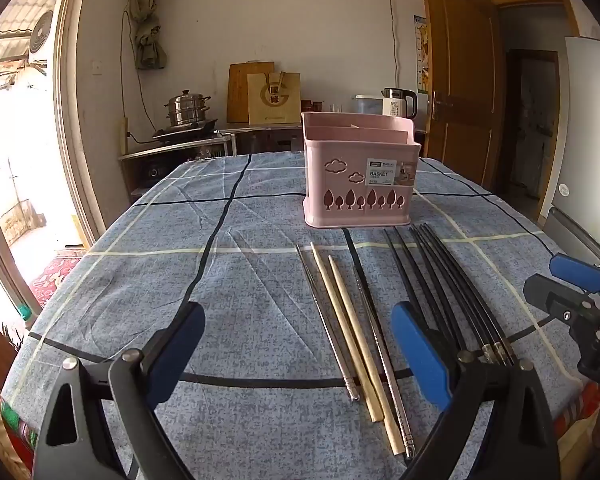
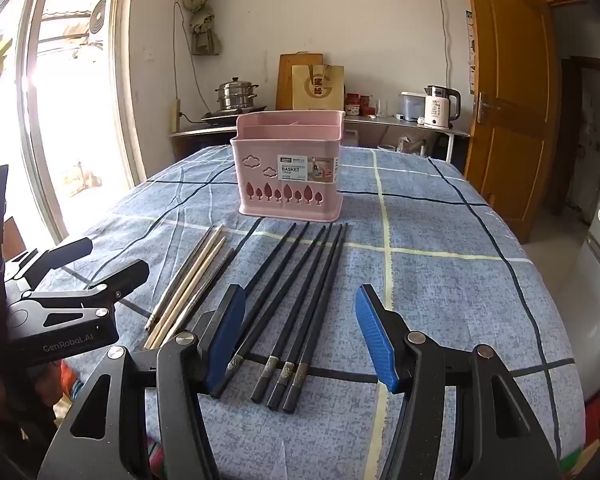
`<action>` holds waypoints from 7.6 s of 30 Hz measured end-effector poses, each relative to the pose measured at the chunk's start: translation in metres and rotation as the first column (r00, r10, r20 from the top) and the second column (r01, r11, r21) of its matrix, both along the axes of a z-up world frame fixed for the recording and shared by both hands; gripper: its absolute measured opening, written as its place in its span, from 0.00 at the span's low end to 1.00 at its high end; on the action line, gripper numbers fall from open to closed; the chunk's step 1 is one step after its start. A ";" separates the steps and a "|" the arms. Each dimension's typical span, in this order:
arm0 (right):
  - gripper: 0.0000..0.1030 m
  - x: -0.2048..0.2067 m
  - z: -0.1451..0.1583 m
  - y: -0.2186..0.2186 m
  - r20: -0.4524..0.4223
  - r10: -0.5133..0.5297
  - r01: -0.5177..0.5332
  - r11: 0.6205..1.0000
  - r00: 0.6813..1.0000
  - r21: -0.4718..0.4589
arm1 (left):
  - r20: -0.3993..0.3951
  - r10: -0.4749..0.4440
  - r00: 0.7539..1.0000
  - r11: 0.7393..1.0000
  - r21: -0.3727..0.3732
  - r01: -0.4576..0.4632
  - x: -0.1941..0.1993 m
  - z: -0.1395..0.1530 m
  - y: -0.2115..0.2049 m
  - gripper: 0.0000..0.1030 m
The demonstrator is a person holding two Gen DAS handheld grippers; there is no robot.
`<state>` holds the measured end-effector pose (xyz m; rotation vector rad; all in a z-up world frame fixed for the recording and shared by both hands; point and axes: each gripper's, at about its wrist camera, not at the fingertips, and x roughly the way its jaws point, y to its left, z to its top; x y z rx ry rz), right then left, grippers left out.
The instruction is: Organize utensils
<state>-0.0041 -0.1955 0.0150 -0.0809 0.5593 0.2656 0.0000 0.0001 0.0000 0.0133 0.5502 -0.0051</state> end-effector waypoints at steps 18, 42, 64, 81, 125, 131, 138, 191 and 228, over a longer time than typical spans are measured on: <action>0.56 0.001 0.001 0.001 -0.003 0.001 -0.001 1.000 1.000 -0.001 | 0.005 -0.004 1.000 1.000 -0.001 0.004 -0.007 0.002 -0.005 0.93; 0.56 -0.003 0.003 0.001 -0.003 0.002 -0.002 1.000 1.000 0.003 | 0.005 -0.010 1.000 1.000 -0.021 0.010 -0.006 0.004 -0.003 0.93; 0.56 -0.001 0.003 0.001 -0.007 0.002 -0.002 1.000 1.000 0.002 | 0.006 -0.012 1.000 1.000 -0.023 0.012 -0.006 0.003 -0.004 0.93; 0.56 -0.001 0.003 0.001 -0.008 0.002 -0.002 1.000 1.000 0.002 | 0.003 -0.013 1.000 1.000 -0.024 0.013 -0.007 0.003 -0.004 0.93; 0.56 0.020 -0.001 0.002 -0.049 0.012 -0.011 1.000 0.999 0.019 | -0.053 -0.042 0.998 0.999 -0.005 0.042 0.019 0.003 -0.001 0.93; 0.56 0.041 -0.002 0.001 -0.084 0.024 -0.021 0.999 0.996 0.027 | -0.116 -0.066 0.991 0.997 -0.033 0.063 0.045 0.002 0.001 0.91; 0.56 0.077 -0.008 0.000 -0.160 0.022 -0.013 0.998 0.987 0.055 | -0.221 -0.173 0.960 0.984 -0.080 0.159 0.081 -0.005 -0.007 0.82; 0.05 0.155 -0.010 -0.019 -0.287 -0.001 0.016 0.998 0.958 0.053 | -0.319 -0.392 0.863 0.920 -0.105 0.379 0.168 0.012 -0.112 0.06; 0.05 0.156 0.167 0.002 0.132 0.114 -0.136 0.975 0.985 0.173 | 0.073 -0.401 0.913 0.895 -0.183 0.407 0.163 0.218 -0.006 0.05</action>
